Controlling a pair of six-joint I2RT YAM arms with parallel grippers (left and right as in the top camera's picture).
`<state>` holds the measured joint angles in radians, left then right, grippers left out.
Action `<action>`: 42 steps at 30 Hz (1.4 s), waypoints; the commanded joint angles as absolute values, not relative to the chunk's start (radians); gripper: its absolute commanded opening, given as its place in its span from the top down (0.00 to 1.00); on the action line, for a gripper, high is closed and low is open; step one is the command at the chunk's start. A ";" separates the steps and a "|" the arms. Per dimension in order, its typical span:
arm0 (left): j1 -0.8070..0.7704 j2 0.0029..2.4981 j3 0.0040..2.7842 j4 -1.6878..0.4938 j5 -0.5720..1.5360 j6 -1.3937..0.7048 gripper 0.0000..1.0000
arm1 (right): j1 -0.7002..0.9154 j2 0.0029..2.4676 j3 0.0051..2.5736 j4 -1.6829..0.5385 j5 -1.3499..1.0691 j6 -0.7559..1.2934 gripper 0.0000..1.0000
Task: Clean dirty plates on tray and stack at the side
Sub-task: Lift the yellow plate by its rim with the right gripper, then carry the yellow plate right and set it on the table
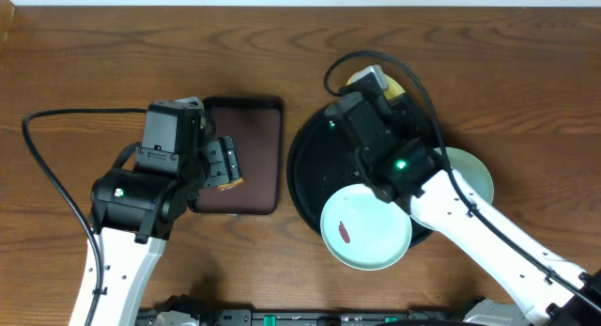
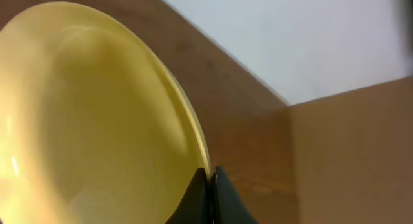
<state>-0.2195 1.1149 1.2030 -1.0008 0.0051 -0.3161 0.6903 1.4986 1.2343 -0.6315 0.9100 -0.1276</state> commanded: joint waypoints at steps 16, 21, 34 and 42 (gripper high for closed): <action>-0.219 1.112 1.221 -1.006 0.011 -0.315 0.19 | -0.329 1.486 1.236 -0.732 -0.139 0.453 0.99; -0.219 1.112 1.221 -1.006 0.011 -0.315 0.19 | -0.585 1.522 1.236 -0.747 -0.139 0.484 0.99; -0.219 1.112 1.221 -1.006 0.011 -0.315 0.19 | -0.844 1.808 1.235 -0.834 -0.106 0.472 0.99; -0.219 1.112 1.221 -1.006 0.011 -0.315 0.19 | -0.817 1.826 1.236 -0.885 -0.132 0.424 0.69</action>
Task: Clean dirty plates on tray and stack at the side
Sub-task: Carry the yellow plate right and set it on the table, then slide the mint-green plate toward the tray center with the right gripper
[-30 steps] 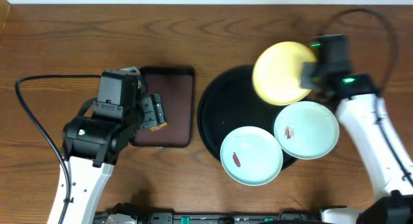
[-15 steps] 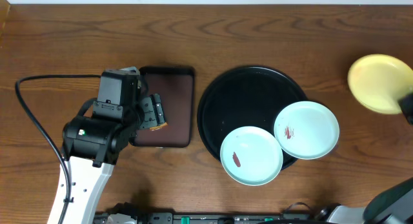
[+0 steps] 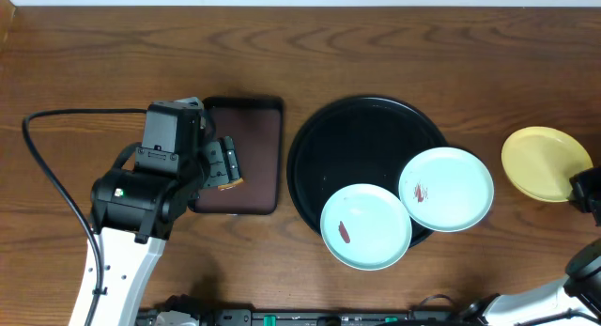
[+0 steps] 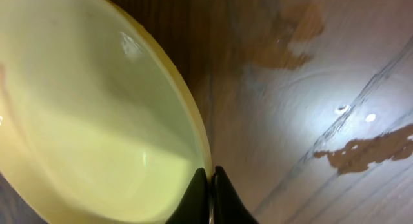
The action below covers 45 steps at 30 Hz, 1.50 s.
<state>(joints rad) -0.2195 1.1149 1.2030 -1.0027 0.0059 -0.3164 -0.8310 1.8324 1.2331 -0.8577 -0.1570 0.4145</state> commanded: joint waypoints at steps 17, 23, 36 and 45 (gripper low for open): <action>-0.219 1.112 1.221 -1.006 0.011 -0.315 0.19 | -0.448 1.396 1.236 -0.928 -0.228 0.250 0.53; -0.219 1.112 1.221 -1.006 0.011 -0.315 0.19 | -0.211 1.412 1.208 -1.068 0.216 0.270 0.55; -0.219 1.112 1.221 -1.006 0.011 -0.315 0.19 | -0.176 1.454 1.003 -0.982 0.193 0.366 0.69; -0.219 1.112 1.221 -1.006 0.011 -0.315 0.19 | -0.176 1.453 0.901 -0.908 0.159 0.392 0.70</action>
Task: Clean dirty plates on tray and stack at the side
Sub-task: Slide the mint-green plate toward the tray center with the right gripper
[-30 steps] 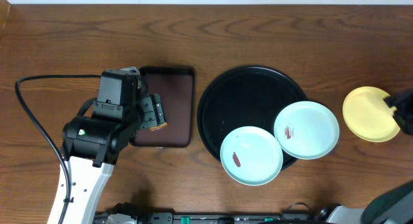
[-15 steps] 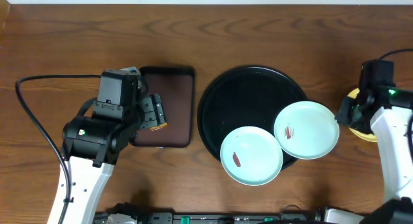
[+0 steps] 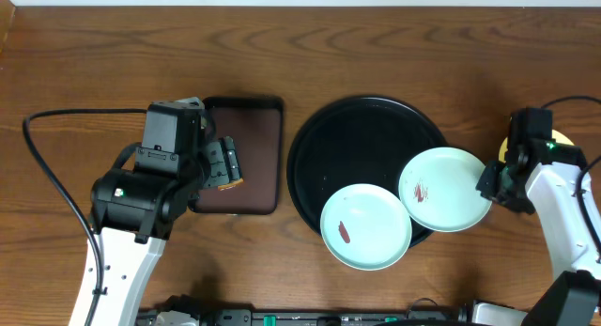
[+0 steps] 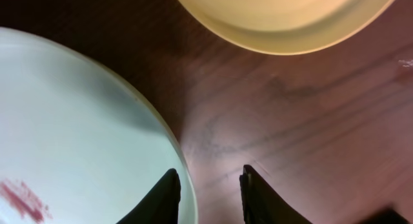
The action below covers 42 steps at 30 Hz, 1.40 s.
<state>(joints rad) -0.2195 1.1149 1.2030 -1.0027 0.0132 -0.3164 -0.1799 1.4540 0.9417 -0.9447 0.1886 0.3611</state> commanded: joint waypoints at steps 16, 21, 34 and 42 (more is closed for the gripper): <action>-0.219 1.112 1.221 -1.006 0.011 -0.315 0.19 | -0.175 1.451 0.889 -0.731 0.046 0.395 0.99; -0.219 1.112 1.221 -1.006 0.011 -0.315 0.19 | -0.134 1.453 0.889 -0.553 -0.193 0.259 0.99; -0.219 1.112 1.221 -1.006 0.011 -0.315 0.19 | 0.115 1.697 0.888 -0.325 -0.124 0.532 0.99; -0.219 1.112 1.221 -1.006 0.011 -0.315 0.19 | 0.115 1.631 0.926 -0.319 -0.140 0.273 0.70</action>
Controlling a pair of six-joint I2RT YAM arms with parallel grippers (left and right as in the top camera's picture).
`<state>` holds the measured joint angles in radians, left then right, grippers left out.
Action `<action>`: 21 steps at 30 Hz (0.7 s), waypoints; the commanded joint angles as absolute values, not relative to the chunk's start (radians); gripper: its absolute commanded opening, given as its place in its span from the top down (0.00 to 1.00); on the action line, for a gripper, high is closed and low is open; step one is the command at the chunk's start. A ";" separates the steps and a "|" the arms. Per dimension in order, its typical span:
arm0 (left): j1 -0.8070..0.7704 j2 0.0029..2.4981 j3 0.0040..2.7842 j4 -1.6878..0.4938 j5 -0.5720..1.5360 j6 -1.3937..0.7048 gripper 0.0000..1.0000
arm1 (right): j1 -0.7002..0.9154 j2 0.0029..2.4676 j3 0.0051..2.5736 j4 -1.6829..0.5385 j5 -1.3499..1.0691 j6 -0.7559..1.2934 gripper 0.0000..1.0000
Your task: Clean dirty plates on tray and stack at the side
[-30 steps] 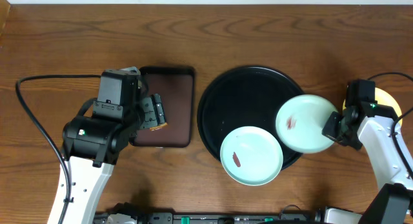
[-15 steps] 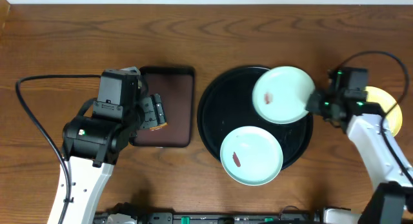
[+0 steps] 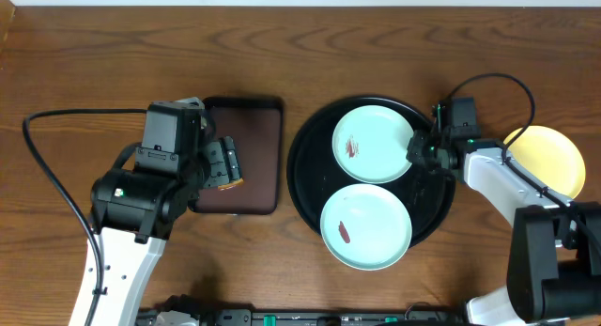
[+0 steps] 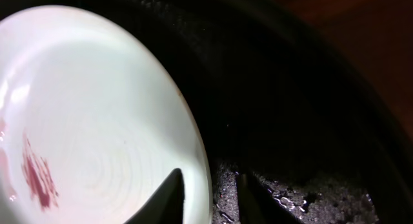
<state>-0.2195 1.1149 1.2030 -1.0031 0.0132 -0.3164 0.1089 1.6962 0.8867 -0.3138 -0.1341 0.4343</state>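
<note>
Two mint-green plates lie on the round black tray (image 3: 305,166). The back plate (image 3: 371,143) has a red smear, and so does the front plate (image 3: 366,225). My right gripper (image 3: 419,157) is open at the back plate's right rim. In the right wrist view one of its fingers (image 4: 174,185) lies over the plate (image 4: 97,121) and the other over the wet tray floor (image 4: 310,121), so the gripper (image 4: 208,180) straddles the rim. A clean yellow plate (image 3: 545,162) rests on the table to the right. My left gripper (image 3: 225,166) hovers at the brown mat's left edge.
A dark brown rectangular mat (image 3: 254,138) lies left of the tray. Something small and yellow-orange shows at the left gripper's tip. The right arm's cable loops over the table behind the tray. Bare wood surrounds everything.
The stained mint plate was overhanging the tray's right rim and now lies inside the tray at the back. My right gripper has moved left with it, still open at its rim.
First my right gripper was shut on the yellow plate over the tray's back. Then it held that plate at the table's right side. Later the yellow plate lay on the table and the gripper was open beside a mint plate. That plate now sits further into the tray.
</note>
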 commanded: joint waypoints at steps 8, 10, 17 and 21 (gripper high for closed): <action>-0.219 1.111 1.221 -1.009 0.057 -0.319 0.19 | 0.115 1.452 0.953 -0.450 -0.200 0.141 0.67; -0.219 1.112 1.221 -1.009 0.057 -0.318 0.19 | 0.115 1.426 0.953 -0.474 -0.200 0.141 0.68; -0.219 1.173 1.127 -0.942 -0.042 -0.381 0.21 | 0.115 1.394 0.953 -0.511 -0.200 0.141 0.68; -0.219 1.339 1.029 -0.861 -0.065 -0.430 0.58 | 0.115 1.394 0.953 -0.533 -0.200 0.141 0.69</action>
<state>-0.2195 1.1919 1.1091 -0.8959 -0.0116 -0.3676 0.1089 1.4086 0.9409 -0.5228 -0.1894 0.1581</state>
